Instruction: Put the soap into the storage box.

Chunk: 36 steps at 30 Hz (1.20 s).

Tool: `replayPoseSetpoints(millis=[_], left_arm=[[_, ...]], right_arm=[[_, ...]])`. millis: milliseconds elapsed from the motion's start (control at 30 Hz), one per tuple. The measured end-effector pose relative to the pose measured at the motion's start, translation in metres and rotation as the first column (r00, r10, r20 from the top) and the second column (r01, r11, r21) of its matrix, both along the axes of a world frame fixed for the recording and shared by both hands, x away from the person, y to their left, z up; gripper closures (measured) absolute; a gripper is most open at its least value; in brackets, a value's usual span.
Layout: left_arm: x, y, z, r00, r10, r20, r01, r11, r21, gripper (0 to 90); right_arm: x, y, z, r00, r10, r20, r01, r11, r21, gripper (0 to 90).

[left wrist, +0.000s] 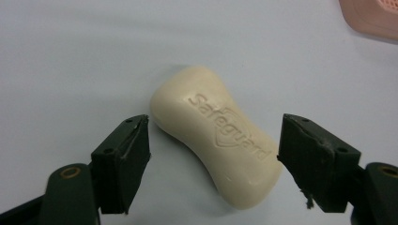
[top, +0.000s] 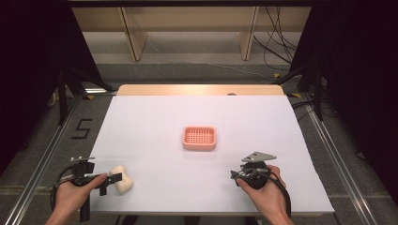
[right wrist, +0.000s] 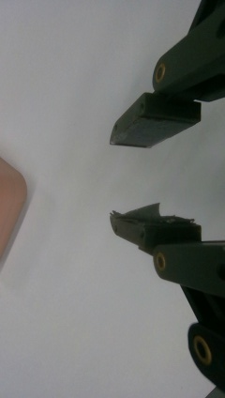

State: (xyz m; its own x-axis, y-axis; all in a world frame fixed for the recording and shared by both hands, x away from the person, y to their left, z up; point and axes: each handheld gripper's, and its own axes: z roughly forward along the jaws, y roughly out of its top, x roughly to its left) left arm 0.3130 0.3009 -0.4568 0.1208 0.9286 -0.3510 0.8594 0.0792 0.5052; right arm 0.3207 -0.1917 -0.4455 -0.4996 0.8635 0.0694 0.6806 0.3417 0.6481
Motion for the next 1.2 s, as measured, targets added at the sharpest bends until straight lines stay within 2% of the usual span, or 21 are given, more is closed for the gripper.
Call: replayPoseSetpoints(millis=[133, 200, 233, 267, 300, 333, 367, 433, 467, 500, 667, 867, 933, 967, 1033, 1100, 1133, 1167, 1200], left_arm=[[0.004, -0.002, 0.0, 0.9999, 0.014, 0.0, -0.014, 0.9999, 0.005, 23.8], [0.007, -0.001, 0.002, 0.9996, 0.008, -0.026, -0.008, 1.0, -0.002, 23.8], [0.01, -0.001, 0.004, 0.9991, 0.022, -0.037, -0.022, 0.9998, -0.003, 23.6], [0.01, -0.001, 0.004, 0.9991, 0.022, -0.037, -0.022, 0.9998, -0.003, 23.6], [0.014, 0.001, 0.007, 0.998, 0.002, -0.063, -0.003, 0.9999, -0.014, 23.5], [0.014, 0.001, 0.007, 0.998, 0.002, -0.063, -0.003, 0.9999, -0.014, 23.4], [0.018, 0.002, 0.009, 0.9965, -0.005, -0.083, 0.002, 0.9994, -0.033, 23.4], [0.02, 0.003, 0.01, 0.996, -0.001, -0.089, -0.002, 0.9994, -0.033, 23.1], [0.024, 0.003, 0.011, 0.9946, -0.002, -0.103, 0.0, 0.9999, -0.014, 23.0], [0.025, 0.004, 0.012, 0.9937, -0.004, -0.112, 0.003, 0.9999, -0.012, 22.9], [0.031, 0.0, 0.012, 0.9898, -0.003, -0.143, 0.001, 0.9999, -0.013, 22.2], [0.034, -0.006, 0.011, 0.9878, 0.003, -0.156, 0.0, 0.9999, 0.015, 21.0], [0.035, -0.008, 0.008, 0.9844, -0.009, -0.176, 0.014, 0.9996, 0.024, 21.1], [0.036, -0.01, 0.008, 0.9839, -0.009, -0.178, 0.015, 0.9994, 0.03, 21.1], [0.037, -0.011, 0.006, 0.9823, -0.013, -0.187, 0.018, 0.9995, 0.024, 21.5], [0.038, -0.012, 0.004, 0.9822, -0.009, -0.187, 0.018, 0.9989, 0.044, 21.4], [0.039, -0.012, 0.004, 0.9805, -0.018, -0.196, 0.027, 0.9986, 0.046, 21.6], [0.039, -0.013, 0.002, 0.9828, 0.005, -0.185, 0.006, 0.9984, 0.055, 21.6], [0.039, -0.013, 0.002, 0.9817, 0.002, -0.19, 0.009, 0.9984, 0.057, 22.0]], right_arm=[[0.0, -0.002, 0.0, 1.0, 0.003, -0.004, -0.003, 0.9999, 0.011, 55.4], [0.0, -0.002, 0.0, 1.0, -0.002, 0.001, 0.002, 1.0, 0.01, 55.4], [-0.001, -0.002, 0.001, 1.0, -0.008, 0.002, 0.008, 1.0, 0.003, 55.4], [-0.001, -0.002, 0.001, 1.0, -0.008, 0.002, 0.008, 1.0, 0.003, 55.4], [-0.001, -0.002, 0.001, 0.9999, -0.01, 0.0, 0.01, 0.9999, 0.003, 55.4], [-0.001, -0.002, 0.001, 0.9999, -0.01, 0.0, 0.01, 0.9999, 0.003, 55.4], [-0.001, -0.002, 0.002, 1.0, -0.006, 0.005, 0.006, 1.0, -0.001, 55.4], [-0.001, 0.0, 0.002, 1.0, -0.008, -0.001, 0.008, 1.0, 0.003, 55.4], [-0.002, 0.001, 0.001, 0.9998, -0.018, -0.013, 0.018, 0.9997, 0.018, 55.3], [-0.001, 0.0, 0.001, 1.0, 0.0, 0.0, 0.0, 1.0, 0.002, 55.3], [0.0, 0.0, 0.001, 1.0, -0.001, -0.004, 0.001, 1.0, 0.003, 55.3], [-0.001, 0.001, 0.0, 1.0, 0.003, -0.009, -0.003, 1.0, 0.006, 55.1], [-0.001, 0.001, 0.0, 0.9999, 0.007, -0.013, -0.007, 1.0, 0.003, 55.0], [-0.001, 0.001, 0.0, 1.0, 0.007, -0.001, -0.007, 1.0, 0.002, 55.0], [-0.001, 0.002, 0.0, 1.0, 0.008, 0.001, -0.008, 1.0, -0.001, 55.0], [-0.001, 0.002, 0.0, 0.9999, 0.011, -0.002, -0.011, 0.9999, 0.0, 55.0], [-0.002, 0.003, 0.0, 0.9998, -0.003, -0.021, 0.003, 0.9999, 0.01, 55.0], [-0.001, 0.002, -0.001, 0.9999, 0.013, -0.008, -0.013, 0.9999, 0.0, 55.0], [-0.001, 0.002, -0.001, 0.9998, 0.014, -0.011, -0.015, 0.9999, 0.0, 54.9]])
